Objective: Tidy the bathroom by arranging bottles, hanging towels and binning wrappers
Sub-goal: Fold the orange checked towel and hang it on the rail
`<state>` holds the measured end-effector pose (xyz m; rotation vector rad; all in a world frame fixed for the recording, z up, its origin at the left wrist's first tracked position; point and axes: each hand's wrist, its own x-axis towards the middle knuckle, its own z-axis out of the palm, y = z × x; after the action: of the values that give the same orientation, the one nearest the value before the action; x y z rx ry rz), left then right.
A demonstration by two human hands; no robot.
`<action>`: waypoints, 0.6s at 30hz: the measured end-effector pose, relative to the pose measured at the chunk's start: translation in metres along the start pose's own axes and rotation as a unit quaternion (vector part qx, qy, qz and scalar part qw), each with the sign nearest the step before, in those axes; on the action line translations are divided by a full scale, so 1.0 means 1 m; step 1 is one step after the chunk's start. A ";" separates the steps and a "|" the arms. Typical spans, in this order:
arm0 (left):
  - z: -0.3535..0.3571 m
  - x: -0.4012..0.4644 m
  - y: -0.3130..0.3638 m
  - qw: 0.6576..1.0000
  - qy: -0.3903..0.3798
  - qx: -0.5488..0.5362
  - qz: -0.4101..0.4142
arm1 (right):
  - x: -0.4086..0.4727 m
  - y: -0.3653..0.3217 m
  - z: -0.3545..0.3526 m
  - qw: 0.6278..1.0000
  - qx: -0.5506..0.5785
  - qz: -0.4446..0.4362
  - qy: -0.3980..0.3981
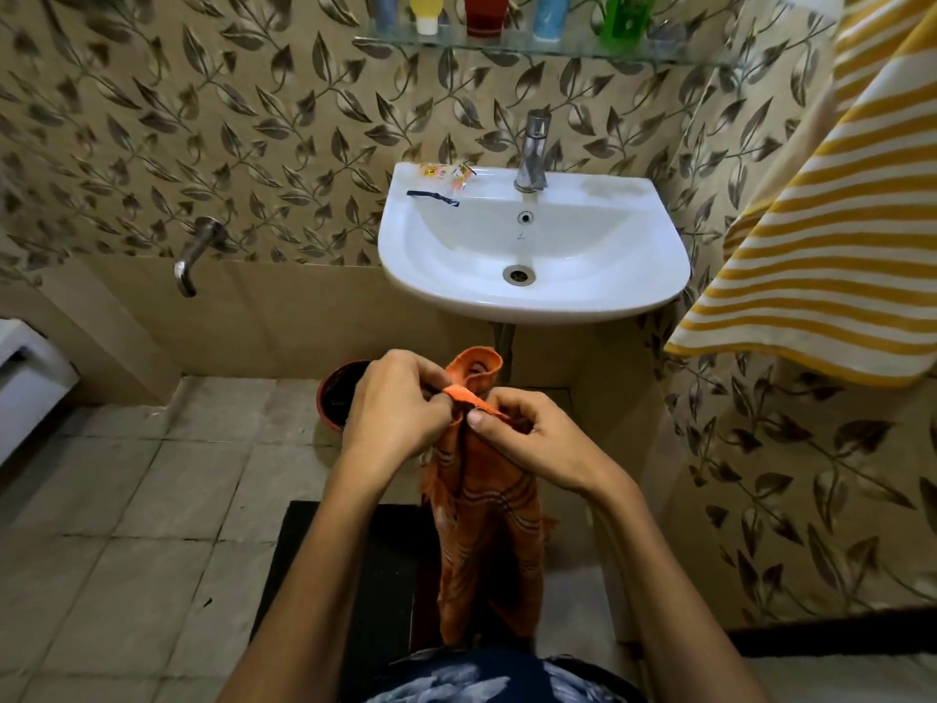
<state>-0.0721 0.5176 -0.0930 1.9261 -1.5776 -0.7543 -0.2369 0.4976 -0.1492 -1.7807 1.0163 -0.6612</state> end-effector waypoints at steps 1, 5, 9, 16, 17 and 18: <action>-0.002 -0.002 0.005 0.999 0.036 0.005 0.003 | 0.000 0.007 -0.001 1.000 0.011 0.010 -0.017; -0.020 -0.007 0.022 0.985 0.164 -0.048 0.008 | -0.009 0.037 -0.005 0.995 0.073 0.055 -0.043; -0.028 -0.004 0.021 0.979 0.204 -0.016 -0.023 | -0.007 0.045 -0.016 0.996 0.081 0.046 0.003; 0.003 0.006 0.015 0.970 -0.154 0.086 -0.166 | 0.005 0.038 -0.018 1.000 -0.002 0.020 -0.024; 0.009 0.004 0.017 0.969 -0.168 0.091 -0.159 | 0.006 0.034 -0.019 0.999 -0.009 0.015 -0.031; 0.014 0.003 0.019 0.971 -0.166 0.093 -0.147 | 0.007 0.031 -0.020 0.999 -0.015 0.010 -0.037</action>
<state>-0.0949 0.5101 -0.0900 2.3001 -1.6173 -1.1368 -0.2599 0.4753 -0.1697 -1.8053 0.9968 -0.5658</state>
